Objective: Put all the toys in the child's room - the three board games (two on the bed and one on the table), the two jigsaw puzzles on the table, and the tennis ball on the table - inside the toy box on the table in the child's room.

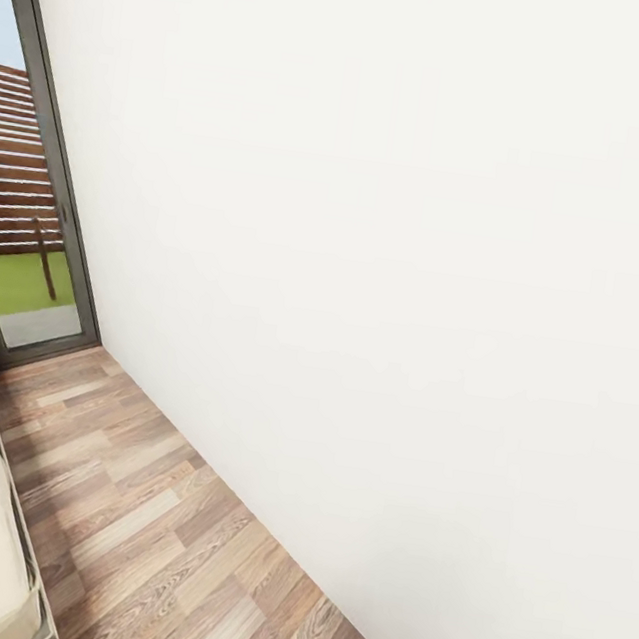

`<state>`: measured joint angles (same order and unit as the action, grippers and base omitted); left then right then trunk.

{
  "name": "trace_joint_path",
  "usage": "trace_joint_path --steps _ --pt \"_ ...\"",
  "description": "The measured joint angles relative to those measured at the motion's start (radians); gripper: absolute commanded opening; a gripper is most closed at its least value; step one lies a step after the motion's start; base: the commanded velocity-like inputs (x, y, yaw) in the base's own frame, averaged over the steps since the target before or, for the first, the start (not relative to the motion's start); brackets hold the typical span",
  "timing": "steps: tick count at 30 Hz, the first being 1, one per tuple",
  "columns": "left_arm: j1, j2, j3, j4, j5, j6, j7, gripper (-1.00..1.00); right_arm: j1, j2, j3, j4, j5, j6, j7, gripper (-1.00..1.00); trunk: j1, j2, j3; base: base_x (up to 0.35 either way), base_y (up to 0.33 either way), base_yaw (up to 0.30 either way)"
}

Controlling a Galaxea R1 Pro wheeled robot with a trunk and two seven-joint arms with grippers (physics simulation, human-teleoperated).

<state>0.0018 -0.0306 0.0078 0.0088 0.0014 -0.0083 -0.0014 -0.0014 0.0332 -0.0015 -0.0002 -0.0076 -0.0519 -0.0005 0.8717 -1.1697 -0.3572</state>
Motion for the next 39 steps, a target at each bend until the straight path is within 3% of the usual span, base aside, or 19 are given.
trace_joint_path --steps 7,30,39 --pt "0.0 0.0 0.0 0.0 0.0 -0.001 0.0 1.0 0.0 0.002 0.001 0.0 -0.001 -0.054 0.0 1.0 -0.027 0.049 0.022 0.0 0.0 0.0" --pt "0.0 0.003 0.001 -0.001 0.001 -0.054 0.005 1.0 0.0 0.014 -0.001 0.0 -0.002 -0.076 0.0 1.0 -0.115 0.21 0.094 0.0 0.0 0.0" --pt "0.0 0.002 0.002 -0.001 0.001 -0.057 0.049 1.0 0.0 0.014 -0.001 0.0 -0.003 -0.076 -0.001 1.0 -0.15 0.273 0.122 0.0 0.0 0.0"
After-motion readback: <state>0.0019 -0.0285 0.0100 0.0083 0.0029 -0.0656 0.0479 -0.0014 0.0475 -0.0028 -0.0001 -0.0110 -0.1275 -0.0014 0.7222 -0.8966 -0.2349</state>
